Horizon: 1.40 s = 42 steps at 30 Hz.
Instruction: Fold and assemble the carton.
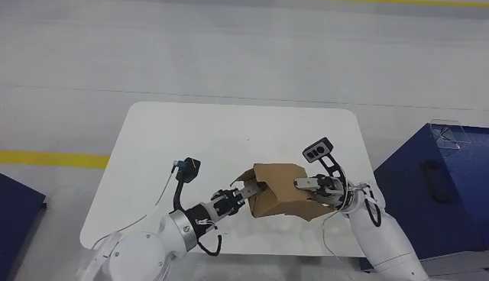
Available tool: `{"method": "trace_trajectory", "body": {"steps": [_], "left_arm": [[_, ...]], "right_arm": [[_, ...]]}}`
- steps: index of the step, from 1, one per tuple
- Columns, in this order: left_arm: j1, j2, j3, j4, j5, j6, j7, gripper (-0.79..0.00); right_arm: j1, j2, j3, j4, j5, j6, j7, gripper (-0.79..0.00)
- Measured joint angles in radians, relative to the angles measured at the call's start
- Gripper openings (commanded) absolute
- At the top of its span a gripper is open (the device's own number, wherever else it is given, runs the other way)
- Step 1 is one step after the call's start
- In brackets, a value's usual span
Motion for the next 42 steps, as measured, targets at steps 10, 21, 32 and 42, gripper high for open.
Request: {"method": "trace_trajectory", "body": {"steps": [10, 21, 32, 42], "left_arm": [[0.033, 0.005, -0.073, -0.099, -0.055, -0.022, 0.018, 0.0], [0.008, 0.004, -0.041, -0.101, 0.016, -0.029, 0.059, 0.0], [-0.005, 0.006, -0.012, -0.075, 0.067, 0.032, 0.038, 0.0], [-0.021, 0.004, 0.018, -0.051, 0.094, 0.042, 0.043, 0.0]], "right_arm": [[0.031, -0.005, 0.016, 0.048, -0.051, -0.058, -0.026, -0.785], [0.042, -0.012, -0.015, 0.051, -0.121, -0.092, 0.004, -0.785], [0.05, -0.017, -0.005, 0.063, -0.084, -0.08, 0.011, -0.785], [0.053, -0.022, -0.013, 0.056, -0.093, -0.08, 0.011, -0.785]]}}
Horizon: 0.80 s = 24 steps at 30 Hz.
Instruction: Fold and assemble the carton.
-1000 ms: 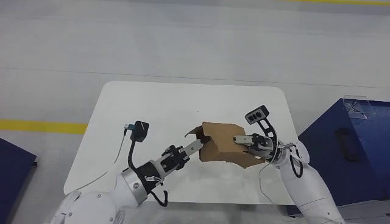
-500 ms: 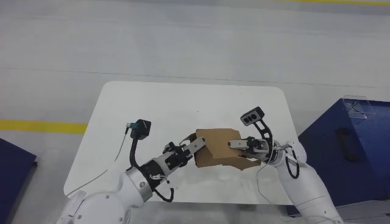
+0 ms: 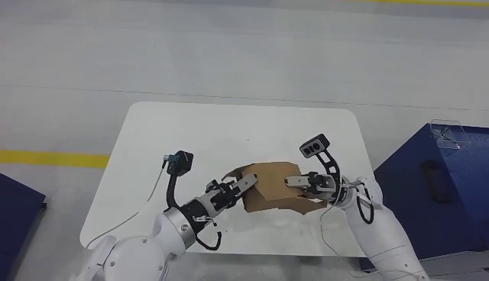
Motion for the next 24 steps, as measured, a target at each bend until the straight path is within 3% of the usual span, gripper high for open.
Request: {"method": "trace_trajectory", "body": {"steps": [16, 24], "left_arm": [[-0.019, -0.008, 0.047, 0.027, 0.004, -0.004, 0.011, 0.0], [0.021, -0.005, -0.046, -0.042, -0.057, -0.032, 0.043, 0.0]], "right_arm": [[-0.017, -0.003, 0.004, -0.009, -0.003, 0.015, 0.011, -0.785], [0.013, -0.014, -0.005, 0.061, 0.149, 0.163, 0.025, -0.785]]}}
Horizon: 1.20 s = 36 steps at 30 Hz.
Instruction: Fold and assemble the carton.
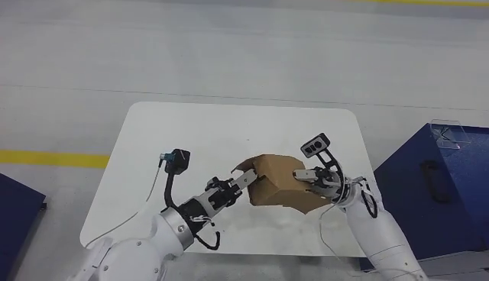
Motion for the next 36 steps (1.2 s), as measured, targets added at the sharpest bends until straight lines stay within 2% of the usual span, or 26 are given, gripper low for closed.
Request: {"method": "trace_trajectory", "body": {"steps": [7, 11, 14, 18, 25, 36], "left_arm": [[0.039, 0.002, -0.148, -0.008, -0.088, -0.127, 0.067, 0.0], [0.061, 0.008, -0.188, -0.008, -0.034, -0.118, 0.074, 0.0], [0.063, 0.013, -0.18, -0.007, 0.007, -0.083, 0.027, 0.0], [0.042, 0.018, -0.154, 0.009, 0.044, -0.078, -0.047, 0.0], [0.023, 0.016, -0.12, 0.03, -0.034, -0.083, -0.121, 0.0], [-0.017, 0.018, -0.064, 0.063, -0.016, -0.043, -0.167, 0.0]], "right_arm": [[0.05, -0.015, -0.061, 0.085, 0.119, 0.199, 0.001, -0.785], [0.058, -0.015, -0.094, 0.091, 0.116, 0.293, 0.001, -0.785], [0.056, -0.012, -0.108, 0.078, 0.119, 0.339, 0.001, -0.785], [0.053, -0.005, -0.11, 0.068, 0.106, 0.338, 0.001, -0.785], [0.052, 0.003, -0.125, 0.062, 0.097, 0.325, 0.001, -0.785], [0.064, 0.012, -0.148, 0.065, 0.096, 0.315, 0.001, -0.785]]}}
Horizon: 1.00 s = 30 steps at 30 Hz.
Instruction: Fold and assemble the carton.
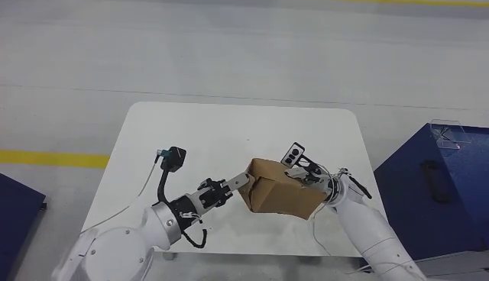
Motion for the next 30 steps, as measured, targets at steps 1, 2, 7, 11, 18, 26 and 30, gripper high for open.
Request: {"method": "trace_trajectory", "body": {"steps": [1, 2, 7, 11, 18, 26, 30], "left_arm": [[-0.002, 0.0, 0.001, 0.002, -0.003, -0.001, 0.004, 0.0], [-0.003, 0.0, 0.001, 0.003, -0.005, 0.0, 0.008, 0.0], [-0.009, 0.0, 0.0, 0.008, -0.016, 0.011, 0.011, 0.0], [-0.007, 0.001, 0.012, 0.007, -0.01, 0.011, 0.005, 0.0], [-0.012, 0.002, 0.04, 0.019, 0.016, 0.011, 0.005, 0.0], [-0.013, 0.004, 0.071, 0.025, 0.044, 0.011, 0.004, 0.0], [-0.018, 0.004, 0.093, 0.034, 0.06, 0.014, 0.0, 0.0]], "right_arm": [[0.001, 0.001, -0.002, 0.0, 0.001, -0.001, 0.0, -0.785], [0.002, 0.002, -0.003, 0.0, 0.001, -0.002, 0.0, -0.785], [0.006, 0.006, -0.011, 0.001, 0.004, -0.005, 0.0, -0.785], [0.009, 0.009, -0.017, -0.001, 0.005, -0.008, 0.0, -0.785], [0.009, 0.014, -0.026, -0.01, 0.014, -0.011, 0.0, -0.785], [0.003, 0.022, -0.037, -0.027, 0.019, -0.016, 0.0, -0.785], [-0.001, 0.026, -0.04, -0.034, 0.023, -0.017, 0.0, -0.785]]}}
